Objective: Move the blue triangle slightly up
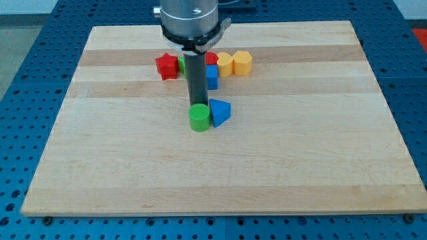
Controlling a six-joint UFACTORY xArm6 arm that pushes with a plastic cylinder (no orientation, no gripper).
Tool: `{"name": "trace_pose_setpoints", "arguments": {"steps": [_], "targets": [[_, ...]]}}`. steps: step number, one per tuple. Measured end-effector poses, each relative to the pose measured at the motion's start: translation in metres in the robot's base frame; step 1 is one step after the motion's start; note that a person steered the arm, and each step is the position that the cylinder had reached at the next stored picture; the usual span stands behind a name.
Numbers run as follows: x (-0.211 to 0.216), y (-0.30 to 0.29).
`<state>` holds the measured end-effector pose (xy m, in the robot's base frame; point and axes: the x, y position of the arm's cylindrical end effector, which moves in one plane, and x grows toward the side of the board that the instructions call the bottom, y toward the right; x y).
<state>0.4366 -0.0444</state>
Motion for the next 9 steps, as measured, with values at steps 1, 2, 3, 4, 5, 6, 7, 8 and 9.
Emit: {"name": "trace_pose_setpoints", "arguments": {"steps": [1, 2, 3, 4, 5, 6, 7, 8, 9], "targets": [[0.029, 0.000], [0.053, 0.005], [0.058, 0.024], [0.057, 0.042], [0.053, 0.042], [0.045, 0.042], [0.040, 0.042], [0.038, 0.040], [0.038, 0.033]]}}
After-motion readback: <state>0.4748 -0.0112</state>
